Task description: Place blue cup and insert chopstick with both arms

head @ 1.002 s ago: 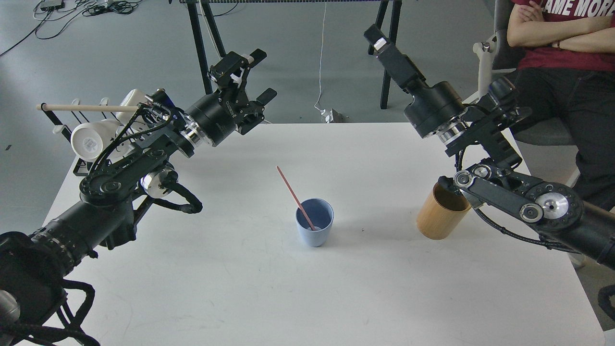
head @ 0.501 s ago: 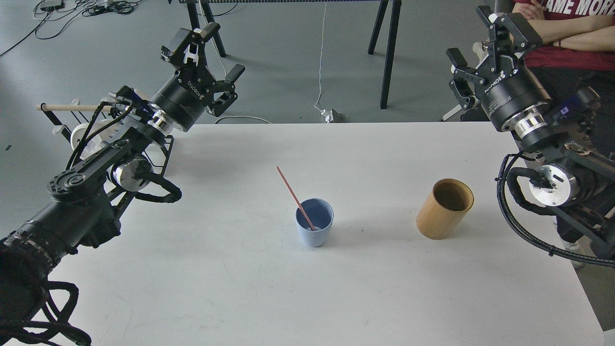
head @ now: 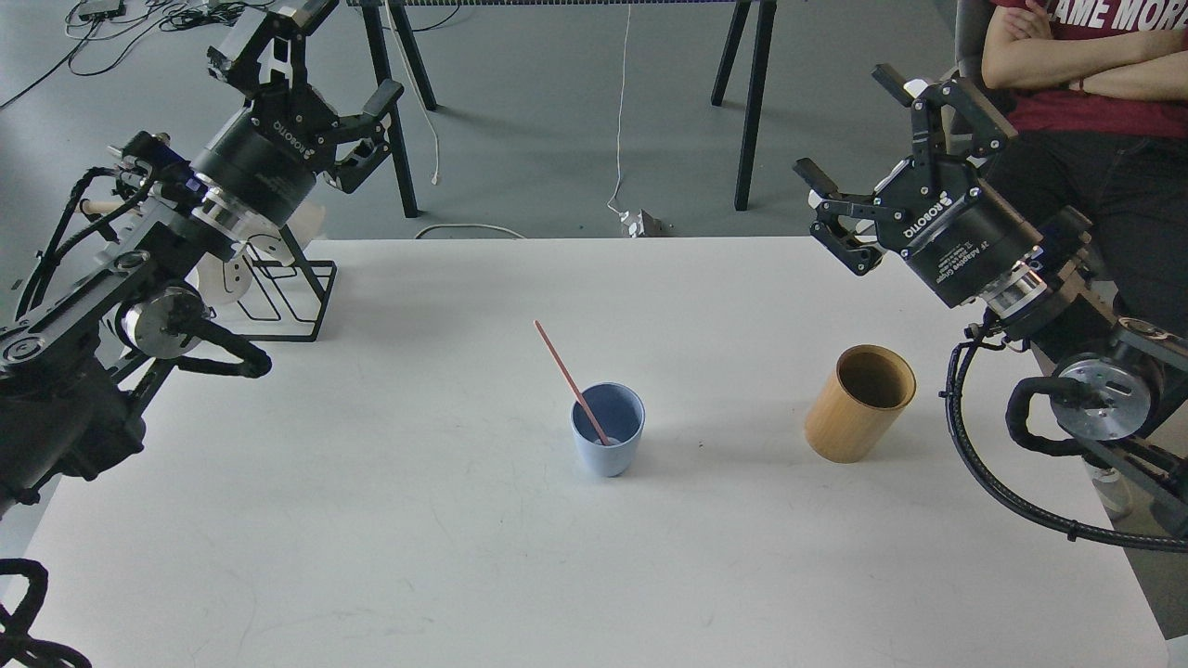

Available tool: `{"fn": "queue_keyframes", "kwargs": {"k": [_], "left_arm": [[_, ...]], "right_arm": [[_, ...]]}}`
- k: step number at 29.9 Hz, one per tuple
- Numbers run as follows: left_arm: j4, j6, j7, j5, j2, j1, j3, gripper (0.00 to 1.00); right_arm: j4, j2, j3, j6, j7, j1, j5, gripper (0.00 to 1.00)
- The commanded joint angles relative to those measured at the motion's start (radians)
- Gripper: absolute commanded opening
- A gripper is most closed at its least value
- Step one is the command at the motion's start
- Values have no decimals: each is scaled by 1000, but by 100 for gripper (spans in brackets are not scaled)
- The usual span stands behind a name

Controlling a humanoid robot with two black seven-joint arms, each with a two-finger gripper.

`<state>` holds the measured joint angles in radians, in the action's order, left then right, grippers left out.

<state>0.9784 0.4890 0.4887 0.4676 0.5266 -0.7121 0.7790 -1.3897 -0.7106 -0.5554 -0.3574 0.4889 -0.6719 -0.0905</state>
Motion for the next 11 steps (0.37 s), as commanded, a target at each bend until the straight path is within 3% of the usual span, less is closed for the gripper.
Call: {"fn": "queue_keyframes", "kwargs": {"k": [1, 11], "left_arm": [[22, 0, 0, 0, 18, 29, 61, 99], [22, 0, 0, 2, 16, 72, 102, 99]], "right_arm": [[1, 3, -3, -2, 0, 2, -2, 99], [1, 25, -60, 5, 0, 12, 0, 99]]}}
